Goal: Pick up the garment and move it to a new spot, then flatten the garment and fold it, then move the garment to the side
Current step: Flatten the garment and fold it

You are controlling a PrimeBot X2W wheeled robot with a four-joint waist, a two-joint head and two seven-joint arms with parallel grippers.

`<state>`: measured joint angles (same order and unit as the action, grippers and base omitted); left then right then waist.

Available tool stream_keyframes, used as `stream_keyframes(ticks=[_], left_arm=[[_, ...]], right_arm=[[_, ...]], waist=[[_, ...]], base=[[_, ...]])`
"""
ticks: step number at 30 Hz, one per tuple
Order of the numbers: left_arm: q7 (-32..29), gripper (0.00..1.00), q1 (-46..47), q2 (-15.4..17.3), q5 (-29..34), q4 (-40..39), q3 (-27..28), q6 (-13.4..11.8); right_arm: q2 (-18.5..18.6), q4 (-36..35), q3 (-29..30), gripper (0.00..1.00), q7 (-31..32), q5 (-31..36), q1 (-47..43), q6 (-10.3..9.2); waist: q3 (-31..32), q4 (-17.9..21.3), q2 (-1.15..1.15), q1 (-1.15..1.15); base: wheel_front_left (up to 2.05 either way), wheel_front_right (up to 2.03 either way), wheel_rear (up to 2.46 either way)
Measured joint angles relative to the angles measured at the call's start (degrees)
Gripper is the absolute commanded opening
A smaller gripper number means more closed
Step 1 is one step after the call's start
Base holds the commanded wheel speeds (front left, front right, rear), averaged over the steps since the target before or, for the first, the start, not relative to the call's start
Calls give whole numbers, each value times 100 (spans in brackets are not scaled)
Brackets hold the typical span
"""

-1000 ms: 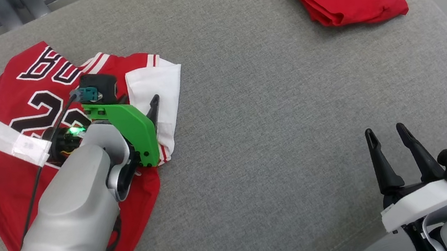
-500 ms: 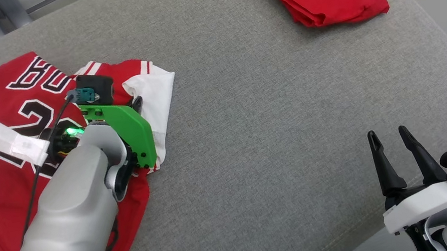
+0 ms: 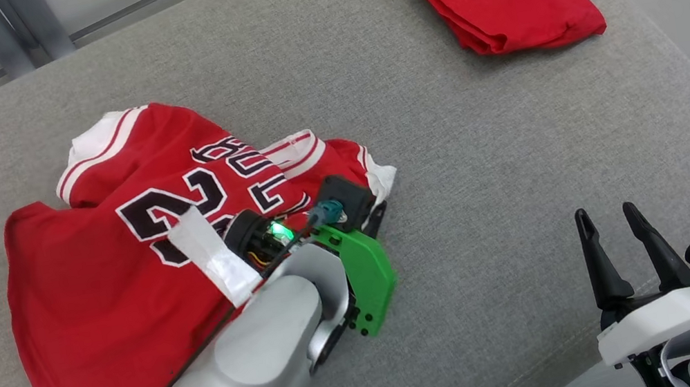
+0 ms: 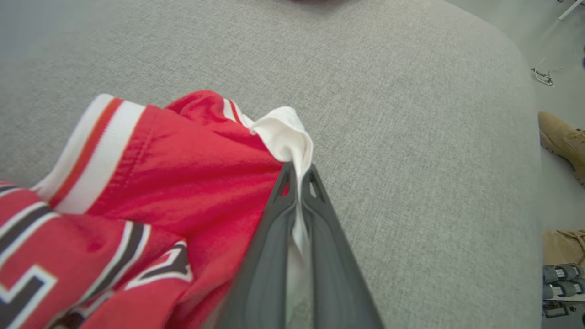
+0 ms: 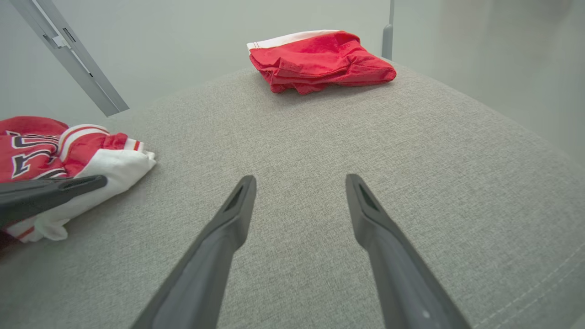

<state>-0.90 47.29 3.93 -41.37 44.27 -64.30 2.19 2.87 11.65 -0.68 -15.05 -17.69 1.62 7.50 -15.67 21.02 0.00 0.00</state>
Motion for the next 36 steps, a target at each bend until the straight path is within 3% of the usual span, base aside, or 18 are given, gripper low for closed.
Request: stream_keyframes(ticks=[1,2,11,17,22,29,33,36], left_arm=[[58,53,-60,-2,79,-68,-70,-40],[103,100,-105,-4,148,-136,-123,-41],[394,100,-526,21,158,-947,-318,5],[641,100,-487,459,127,-1234,108,-491],[1326,100,-590,823,12,-1526,687,-959],[1572,100,-1508,1325,137,-2382,1668,-1541],[1601,100,-2306,1502,467,-2981,2412,-1630],[1601,100,-3011,1506,628,-3234,2867,-1496]], right_arm=[[0,-1,3,100,0,-10,-1,0],[0,-2,12,100,0,-16,-2,0],[0,33,52,100,0,-23,-68,0],[-2,20,94,100,0,-1,-105,0],[-2,-162,248,100,0,241,-175,0],[-1,-616,499,100,0,839,-216,0],[-3,-791,531,100,0,1133,-130,0],[19,-806,570,100,0,1262,-131,0]], waist=[[-2,7,0,0],[-5,11,0,0],[24,27,0,0],[85,-55,0,0],[220,-198,0,0],[492,-633,0,0],[655,-934,0,0],[786,-1189,0,0]], base=[[0,0,0],[0,0,0],[0,0,0],[0,0,0],[0,0,0],[0,0,0],[0,0,0],[0,0,0]])
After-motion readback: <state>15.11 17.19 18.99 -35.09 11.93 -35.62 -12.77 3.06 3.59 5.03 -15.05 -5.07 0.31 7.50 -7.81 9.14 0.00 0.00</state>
